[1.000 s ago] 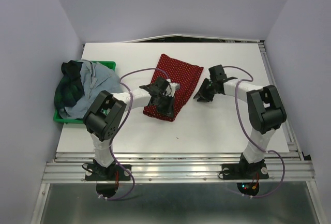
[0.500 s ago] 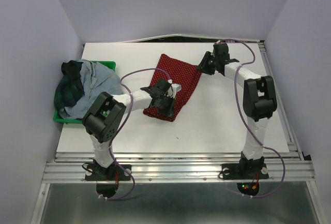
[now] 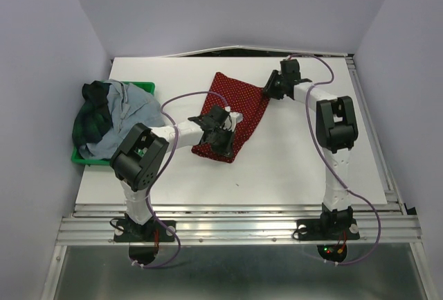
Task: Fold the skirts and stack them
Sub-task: Fold the skirt
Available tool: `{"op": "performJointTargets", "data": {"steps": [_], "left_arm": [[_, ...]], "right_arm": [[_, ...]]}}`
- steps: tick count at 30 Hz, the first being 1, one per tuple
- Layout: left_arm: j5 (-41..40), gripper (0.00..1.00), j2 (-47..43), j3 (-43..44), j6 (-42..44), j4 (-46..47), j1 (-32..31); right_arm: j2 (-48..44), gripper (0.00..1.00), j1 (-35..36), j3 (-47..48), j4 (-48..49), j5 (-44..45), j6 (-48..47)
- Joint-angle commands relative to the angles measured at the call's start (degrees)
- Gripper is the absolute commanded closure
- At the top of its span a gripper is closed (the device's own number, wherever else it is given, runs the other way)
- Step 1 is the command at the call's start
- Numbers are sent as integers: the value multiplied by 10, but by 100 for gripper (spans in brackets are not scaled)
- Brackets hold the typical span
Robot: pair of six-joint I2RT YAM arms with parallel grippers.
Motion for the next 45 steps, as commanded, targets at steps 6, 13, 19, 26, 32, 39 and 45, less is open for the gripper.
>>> {"op": "performJointTargets", "data": {"steps": [6,13,19,26,32,39,45], "left_arm": [[-32,100,34,-28,18,-39,-12],[-33,100,35,-28,18,-42,-13],[-34,100,37,-31,16,-40,-13],[-34,100,45,-29,14,-42,-20],[-38,100,44,-30,16,-45,-23],[-38,100,52,-30,15,-45,-22],[-48,100,62,-26,13,-45,-23]], "right_arm": [[19,68,-8,52,52,7,1],[22,99,-20,57,53,0,11],[-34,99,-43,41,52,-5,18],[-38,99,-53,49,40,18,-21],[-43,99,-64,35,14,11,-10],[-83,99,-74,-11,11,51,-52],[-22,99,-74,-24,3,83,-81]]}}
